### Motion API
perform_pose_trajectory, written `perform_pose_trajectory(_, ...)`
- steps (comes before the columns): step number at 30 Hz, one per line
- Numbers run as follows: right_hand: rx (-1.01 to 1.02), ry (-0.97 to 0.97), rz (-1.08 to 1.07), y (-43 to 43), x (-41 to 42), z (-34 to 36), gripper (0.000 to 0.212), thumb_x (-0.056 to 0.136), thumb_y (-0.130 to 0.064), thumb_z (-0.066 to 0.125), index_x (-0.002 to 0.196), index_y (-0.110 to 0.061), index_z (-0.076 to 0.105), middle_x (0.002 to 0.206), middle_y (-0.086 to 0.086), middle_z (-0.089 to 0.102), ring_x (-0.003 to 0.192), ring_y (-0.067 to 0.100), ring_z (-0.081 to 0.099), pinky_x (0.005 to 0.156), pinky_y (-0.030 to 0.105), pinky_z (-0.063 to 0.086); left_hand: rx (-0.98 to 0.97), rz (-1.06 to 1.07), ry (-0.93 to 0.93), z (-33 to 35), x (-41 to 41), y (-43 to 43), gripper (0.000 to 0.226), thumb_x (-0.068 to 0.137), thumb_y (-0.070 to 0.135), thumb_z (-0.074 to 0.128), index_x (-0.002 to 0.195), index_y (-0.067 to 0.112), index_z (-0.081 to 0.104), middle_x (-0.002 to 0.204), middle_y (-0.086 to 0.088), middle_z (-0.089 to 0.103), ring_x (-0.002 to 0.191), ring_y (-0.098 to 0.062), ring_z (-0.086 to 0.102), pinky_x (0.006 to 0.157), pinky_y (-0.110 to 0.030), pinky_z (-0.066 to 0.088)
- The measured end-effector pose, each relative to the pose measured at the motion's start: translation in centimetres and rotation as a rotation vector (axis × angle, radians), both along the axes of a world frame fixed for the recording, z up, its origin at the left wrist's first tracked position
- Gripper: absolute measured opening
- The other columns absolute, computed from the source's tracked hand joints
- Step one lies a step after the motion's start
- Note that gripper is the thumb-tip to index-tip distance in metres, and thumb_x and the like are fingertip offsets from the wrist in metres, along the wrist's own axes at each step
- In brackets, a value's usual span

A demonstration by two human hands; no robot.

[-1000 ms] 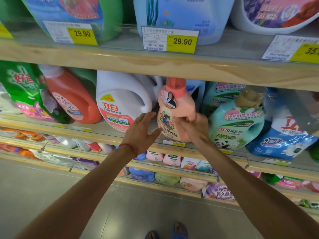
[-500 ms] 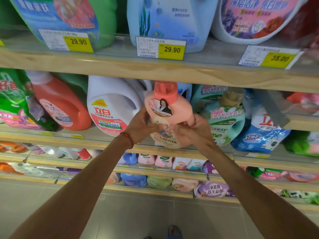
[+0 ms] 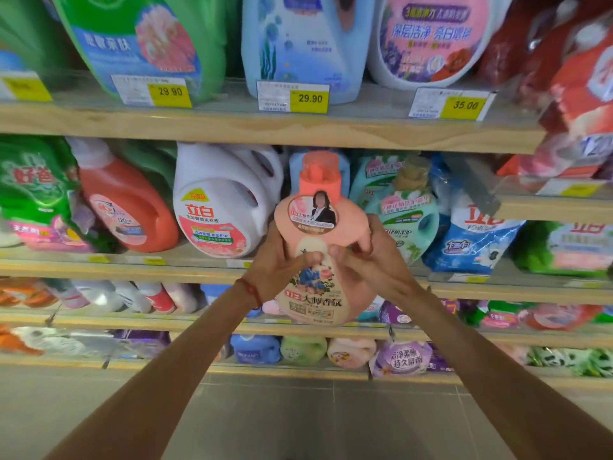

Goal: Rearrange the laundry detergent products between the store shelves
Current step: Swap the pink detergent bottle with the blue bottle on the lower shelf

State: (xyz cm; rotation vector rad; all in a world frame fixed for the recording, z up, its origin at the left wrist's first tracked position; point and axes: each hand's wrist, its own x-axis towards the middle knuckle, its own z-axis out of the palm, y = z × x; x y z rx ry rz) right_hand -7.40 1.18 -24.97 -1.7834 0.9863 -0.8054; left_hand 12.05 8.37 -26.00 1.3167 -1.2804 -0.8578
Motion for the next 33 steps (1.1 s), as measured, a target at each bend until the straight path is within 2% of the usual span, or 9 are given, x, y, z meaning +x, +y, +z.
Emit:
perform_pose_trajectory(2,-0.044,-0.030,0.007,0.7,-0.8,1.1,0.074,0.070,-0.064,0.076,0.129,-0.028,0.050,0.113,-0.015,0.073,0.101,-0.007,0.068,0.080,0.011,0.053,-0.029,0.032,-0.010,1.1,-1.4,0.8,0.075,0.089,0.003,0.071,0.150,0.004,0.027,0.146,-0.015,0.051,0.134,-0.021,0.052,0.109,-0.030,0.045)
perform_pose_trajectory(5,-0.057,-0.087,0.021,1.1,-2.4,2.6,0.083,0.069,-0.062,0.079,0.137,-0.023,0.050,0.126,-0.004,0.070,0.115,0.008,0.066,0.093,0.025,0.055,-0.087,0.084,-0.004,2.7,-3.8,2.0,0.074,0.087,0.021,0.068,0.148,0.007,0.028,0.143,-0.009,0.051,0.124,-0.006,0.054,0.099,-0.020,0.046)
perform_pose_trajectory(11,-0.067,-0.206,0.007,2.3,-6.3,6.2,0.082,0.063,-0.053,0.092,0.130,-0.021,0.058,0.119,-0.004,0.073,0.111,0.012,0.069,0.096,0.041,0.058,-0.170,0.110,-0.025,6.0,-8.6,3.7,0.053,0.100,0.007,0.057,0.143,0.019,0.028,0.146,-0.010,0.050,0.133,-0.014,0.053,0.100,-0.019,0.049)
perform_pose_trajectory(15,-0.194,-0.212,-0.023,3.1,-8.6,9.5,0.083,0.059,-0.070,0.084,0.125,-0.026,0.059,0.117,-0.010,0.072,0.109,0.009,0.068,0.091,0.035,0.057,-0.208,0.098,0.025,9.2,-11.7,4.3,0.045,0.095,0.024,0.055,0.136,0.031,0.037,0.138,0.007,0.056,0.124,0.003,0.058,0.100,-0.021,0.051)
perform_pose_trajectory(18,-0.214,-0.246,-0.049,3.1,-10.1,11.7,0.069,0.061,-0.063,0.088,0.114,-0.026,0.065,0.109,-0.010,0.076,0.100,0.006,0.072,0.084,0.030,0.058,-0.220,0.064,0.011,11.3,-12.9,4.1,0.048,0.100,0.019,0.052,0.144,0.023,0.032,0.138,0.007,0.055,0.118,0.010,0.059,0.094,-0.014,0.052)
perform_pose_trajectory(20,-0.216,-0.280,-0.069,2.8,-10.8,12.9,0.054,0.063,-0.054,0.093,0.106,-0.030,0.070,0.099,-0.013,0.079,0.091,0.000,0.073,0.076,0.021,0.058,-0.221,0.059,0.028,12.7,-13.6,3.8,0.058,0.098,0.022,0.054,0.150,0.011,0.029,0.138,0.001,0.057,0.118,0.001,0.062,0.090,-0.015,0.053)
perform_pose_trajectory(23,-0.228,-0.328,-0.101,2.2,-11.2,14.9,0.050,0.060,-0.053,0.094,0.096,-0.025,0.072,0.090,-0.009,0.080,0.081,0.001,0.074,0.067,0.017,0.057,-0.227,0.046,0.086,15.1,-14.1,3.2,0.066,0.094,0.027,0.058,0.152,0.012,0.031,0.143,-0.009,0.060,0.128,-0.021,0.061,0.102,-0.034,0.054)
perform_pose_trajectory(28,-0.255,-0.433,-0.140,0.7,-10.7,18.8,0.049,0.058,-0.051,0.096,0.084,-0.016,0.073,0.078,-0.006,0.080,0.069,0.004,0.074,0.058,0.017,0.053,-0.270,0.047,0.105,19.8,-13.9,1.4,0.045,0.102,0.014,0.057,0.146,0.010,0.043,0.136,-0.012,0.066,0.117,-0.021,0.068,0.095,-0.032,0.056)
perform_pose_trajectory(33,-0.310,-0.483,-0.184,-1.2,-9.4,23.0,0.047,0.056,-0.049,0.098,0.077,-0.014,0.074,0.077,-0.005,0.081,0.075,0.012,0.079,0.066,0.030,0.063,-0.331,0.007,0.047,23.5,-11.8,-1.5,0.047,0.102,0.029,0.061,0.145,0.019,0.047,0.131,0.000,0.070,0.114,-0.015,0.071,0.094,-0.027,0.058)
